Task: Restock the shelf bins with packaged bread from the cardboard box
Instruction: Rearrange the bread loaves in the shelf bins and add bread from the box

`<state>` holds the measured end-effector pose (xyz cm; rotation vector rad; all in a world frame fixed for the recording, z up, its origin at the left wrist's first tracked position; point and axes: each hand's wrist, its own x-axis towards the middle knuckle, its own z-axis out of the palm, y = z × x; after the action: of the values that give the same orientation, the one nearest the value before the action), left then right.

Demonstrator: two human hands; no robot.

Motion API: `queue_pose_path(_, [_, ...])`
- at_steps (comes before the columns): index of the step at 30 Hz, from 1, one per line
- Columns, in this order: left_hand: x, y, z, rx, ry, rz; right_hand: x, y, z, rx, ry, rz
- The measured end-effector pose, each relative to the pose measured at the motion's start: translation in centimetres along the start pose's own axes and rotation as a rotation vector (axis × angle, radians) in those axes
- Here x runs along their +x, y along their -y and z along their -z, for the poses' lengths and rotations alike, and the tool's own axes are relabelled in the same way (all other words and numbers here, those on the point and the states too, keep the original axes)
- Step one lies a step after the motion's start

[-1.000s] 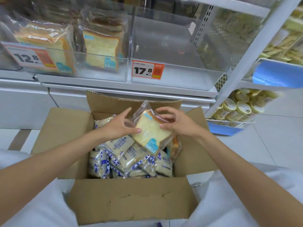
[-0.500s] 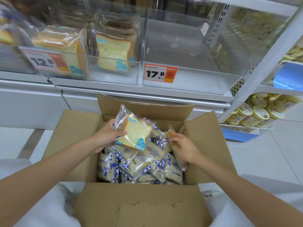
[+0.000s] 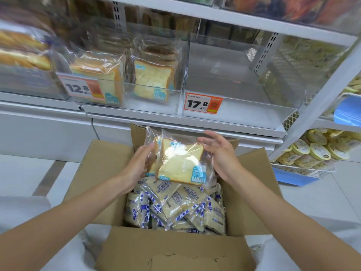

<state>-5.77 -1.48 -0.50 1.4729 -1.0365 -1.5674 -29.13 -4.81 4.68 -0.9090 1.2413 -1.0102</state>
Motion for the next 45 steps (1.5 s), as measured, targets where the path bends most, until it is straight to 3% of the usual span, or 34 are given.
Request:
queue_pose_path(3, [0.2, -0.2, -0.6, 0.050, 0.010, -0.018, 0.6, -0.3, -1.8, 0.025, 0.049, -0.029])
queue_pose_path(8, [0.2, -2.4, 0.5, -0.076, -0.018, -0.072, 1.4, 0.9, -1.8, -0.299, 0.238, 0.052])
queue_pose_path(12, [-0.6, -5.7, 1.3, -0.166, -0.025, -0.162, 0.5, 3.4, -3.9, -0.322, 0.155, 0.185])
queue_pose_path(15, [-1.2, -9.4, 3.1, -0.205, -0.051, -0.237, 0.1, 6.4, -6.3, -0.249, 0.199, 0.230])
queue_pose_path(18, [-1.3, -13.9, 5.2, -0.026, -0.051, -0.346, 0.9, 10.6, -8.9, -0.341, 0.144, 0.350])
queue_pose_path(21, [0.2, -18.3, 7.4, 0.182, -0.194, -0.430, 2.6, 14.7, -11.5, -0.408, 0.056, 0.449])
queue_pose_path(25, [3.7, -22.3, 10.1, 0.452, -0.241, -0.390, 5.3, 17.3, -13.6, -0.563, 0.055, 0.466])
queue_pose_path(32, [8.0, -23.8, 10.7, 0.516, -0.263, -0.475, 10.1, 17.9, -13.9, -0.574, 0.001, 0.478])
queue_pose_path(35, [9.0, -22.2, 10.2, 0.772, -0.363, -0.444, 10.7, 15.8, -14.1, -0.732, -0.009, 0.514])
queue_pose_path(38, [9.3, -20.8, 10.8, 0.809, -0.424, -0.500, 10.7, 15.2, -14.3, -0.855, -0.077, 0.617])
queue_pose_path(42, [9.1, -20.7, 11.9, 0.902, -0.454, -0.614, 11.6, 15.4, -15.0, -1.124, -0.031, 0.759])
queue_pose_path(45, [9.0, -20.4, 12.3, 0.986, -0.428, -0.627, 11.9, 15.6, -14.7, -1.497, -0.042, 0.751])
